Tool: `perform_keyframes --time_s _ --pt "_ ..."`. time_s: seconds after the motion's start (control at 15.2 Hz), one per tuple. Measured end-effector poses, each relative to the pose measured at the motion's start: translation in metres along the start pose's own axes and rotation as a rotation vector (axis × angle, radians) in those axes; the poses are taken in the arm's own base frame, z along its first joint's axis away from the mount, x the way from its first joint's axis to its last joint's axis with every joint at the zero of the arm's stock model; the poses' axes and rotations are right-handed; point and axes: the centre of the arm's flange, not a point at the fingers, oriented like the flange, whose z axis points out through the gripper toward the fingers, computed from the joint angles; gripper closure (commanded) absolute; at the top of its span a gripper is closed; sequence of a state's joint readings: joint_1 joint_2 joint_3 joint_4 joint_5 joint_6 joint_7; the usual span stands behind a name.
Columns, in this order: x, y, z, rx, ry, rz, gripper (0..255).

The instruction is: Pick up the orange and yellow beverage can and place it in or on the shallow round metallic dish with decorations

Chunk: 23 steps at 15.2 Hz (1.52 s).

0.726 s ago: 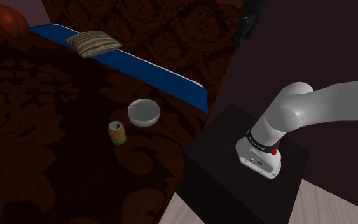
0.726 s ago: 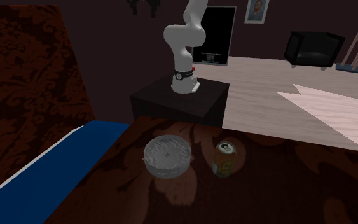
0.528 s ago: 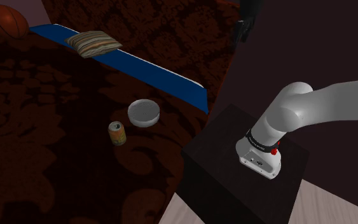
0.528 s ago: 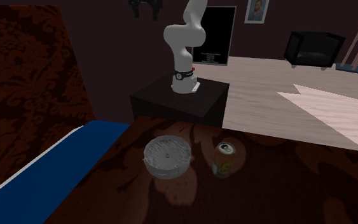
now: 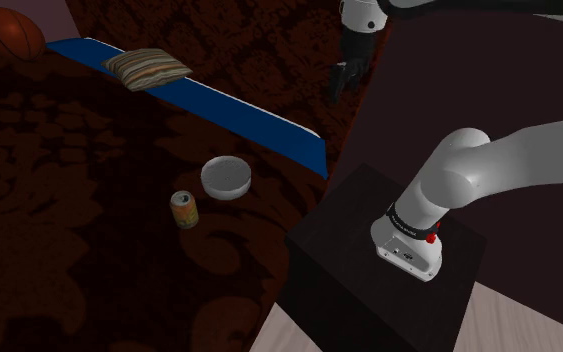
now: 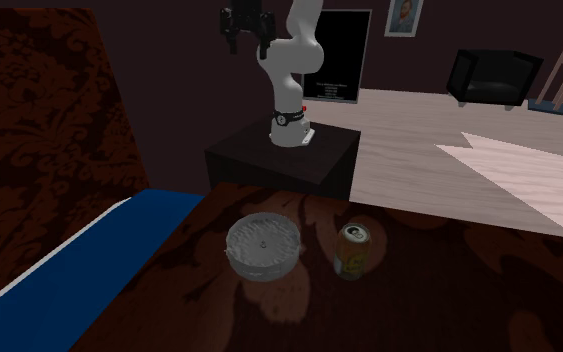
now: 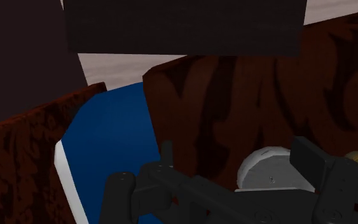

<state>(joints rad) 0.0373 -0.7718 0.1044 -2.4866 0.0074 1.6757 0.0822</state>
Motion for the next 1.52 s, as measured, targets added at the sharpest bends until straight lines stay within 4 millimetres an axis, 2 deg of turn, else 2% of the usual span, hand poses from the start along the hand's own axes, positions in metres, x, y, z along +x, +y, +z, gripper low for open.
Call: perform_keyframes --time_s 0.86,0.92,1.52 --pt "0.052 -0.137 0.079 0.012 0.033 0.035 0" --pt "0.062 -0.148 0.085 0.013 0.037 0.038 0" --pt "0.105 -0.244 0.142 0.024 0.059 0.061 0"
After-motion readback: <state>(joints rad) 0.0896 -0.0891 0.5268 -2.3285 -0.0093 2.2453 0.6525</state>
